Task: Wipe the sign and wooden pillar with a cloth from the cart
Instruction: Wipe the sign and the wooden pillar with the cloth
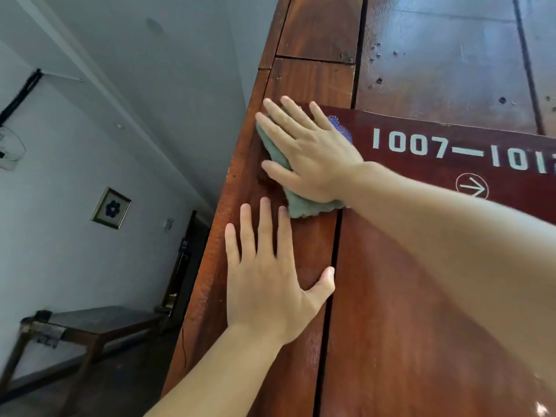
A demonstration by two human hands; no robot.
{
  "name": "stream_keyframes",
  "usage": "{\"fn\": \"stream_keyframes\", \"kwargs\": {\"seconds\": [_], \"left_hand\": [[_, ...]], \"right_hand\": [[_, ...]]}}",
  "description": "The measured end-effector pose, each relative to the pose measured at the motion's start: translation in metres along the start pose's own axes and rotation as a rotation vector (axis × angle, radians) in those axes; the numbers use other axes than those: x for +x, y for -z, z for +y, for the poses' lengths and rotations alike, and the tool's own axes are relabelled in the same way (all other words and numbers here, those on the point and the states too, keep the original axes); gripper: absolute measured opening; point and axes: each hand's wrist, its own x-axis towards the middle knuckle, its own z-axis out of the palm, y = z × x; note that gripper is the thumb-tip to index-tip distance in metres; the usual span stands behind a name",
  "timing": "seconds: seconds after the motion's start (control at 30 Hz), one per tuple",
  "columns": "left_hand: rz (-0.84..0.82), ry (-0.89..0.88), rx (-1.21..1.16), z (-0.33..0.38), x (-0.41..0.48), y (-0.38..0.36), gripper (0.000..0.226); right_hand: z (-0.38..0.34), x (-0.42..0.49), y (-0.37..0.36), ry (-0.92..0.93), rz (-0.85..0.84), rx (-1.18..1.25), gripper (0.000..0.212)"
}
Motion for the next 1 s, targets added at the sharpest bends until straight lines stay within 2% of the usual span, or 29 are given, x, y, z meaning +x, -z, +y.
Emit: {"fn": "stream_keyframes", "kwargs": {"seconds": [0.03, 0.07, 0.2, 0.33, 0.43, 0.6, 0.7, 0.8, 0.9, 1.0], "left_hand": [[0.003, -0.004, 0.007, 0.000, 0.000, -0.001, 0.101], [0.008, -0.007, 0.010, -0.001, 0.000, -0.002, 0.101], [0.025, -0.019, 0.038, -0.006, 0.001, -0.005, 0.102], [0.032, -0.018, 0.062, -0.007, 0.006, -0.006, 0.102], [-0.019, 0.001, 0.067, -0.002, 0.008, -0.001, 0.101], [-0.160, 0.084, -0.030, 0.021, -0.015, 0.017, 0.089], [-0.155, 0.047, -0.174, 0.047, -0.038, 0.030, 0.068], [-0.153, -0.028, -0.393, 0.068, -0.056, 0.036, 0.046], [-0.264, 0.140, -0.718, 0.087, -0.073, 0.047, 0.035], [-0.572, 0.453, -1.054, 0.100, -0.084, 0.060, 0.039]], "right_hand": [[0.015, -0.006, 0.001, 0.005, -0.024, -0.034, 0.076], [0.031, -0.011, 0.001, -0.068, -0.027, -0.048, 0.076], [0.063, -0.029, 0.003, -0.651, -0.004, 0.092, 0.079], [0.036, -0.063, -0.005, -0.840, 0.064, 0.132, 0.084], [0.005, -0.100, -0.010, -0.875, 0.054, 0.108, 0.083], [-0.021, -0.159, -0.006, -0.808, -0.142, 0.025, 0.078], [-0.020, -0.171, 0.008, -0.727, -0.273, 0.026, 0.076], [-0.028, -0.183, 0.024, -0.720, -0.343, 0.178, 0.073], [-0.031, -0.200, 0.043, -0.713, -0.410, 0.421, 0.066], [-0.032, -0.223, 0.059, -0.709, -0.462, 0.723, 0.058]]}}
